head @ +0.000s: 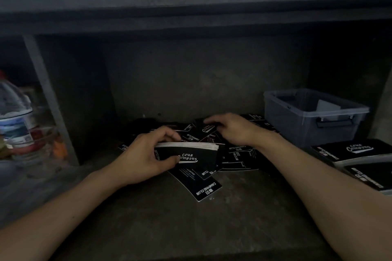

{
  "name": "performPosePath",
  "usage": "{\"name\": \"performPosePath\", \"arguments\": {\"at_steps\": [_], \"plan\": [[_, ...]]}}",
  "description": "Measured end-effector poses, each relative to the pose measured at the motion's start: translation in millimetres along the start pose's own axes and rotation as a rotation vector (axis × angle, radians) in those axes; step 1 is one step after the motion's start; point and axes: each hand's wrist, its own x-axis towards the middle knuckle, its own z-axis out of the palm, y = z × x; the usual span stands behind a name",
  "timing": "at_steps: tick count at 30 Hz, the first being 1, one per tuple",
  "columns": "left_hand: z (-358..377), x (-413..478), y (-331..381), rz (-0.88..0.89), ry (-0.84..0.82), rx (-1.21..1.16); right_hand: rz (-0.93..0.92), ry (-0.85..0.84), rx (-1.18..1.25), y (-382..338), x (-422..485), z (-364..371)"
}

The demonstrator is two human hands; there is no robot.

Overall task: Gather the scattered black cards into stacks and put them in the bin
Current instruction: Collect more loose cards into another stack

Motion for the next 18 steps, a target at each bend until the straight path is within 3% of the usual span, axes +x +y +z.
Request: {"name": "performPosePath", "arguments": {"at_steps": [2,5,9,13,18], "plan": [[-1.2,0.1,0.5,0.009,0.008,0.048,0.035,-0.103,-0.214,9.1,0.4,2.4],[-2.7,-0.5,0.5,0.003,-0.015,0.051,0.026,-0.067,-0.341,14.3,1.5,-7.6],[-1.7,-1.0,3.3,0.001,-0.014,0.066,0.042,0.005,-0.294,19.8,-1.6,-16.8],[-1.8,-1.0,6.4,-0.012,-0.015,0.059,0.117,-0.04,-0.147,27.2,-4.8,-17.4],[-0.4,-0.2,7.7,0.011,0.004,0.08,0.229,0.06,-0.205,30.4,-4.9,-28.3]]}}
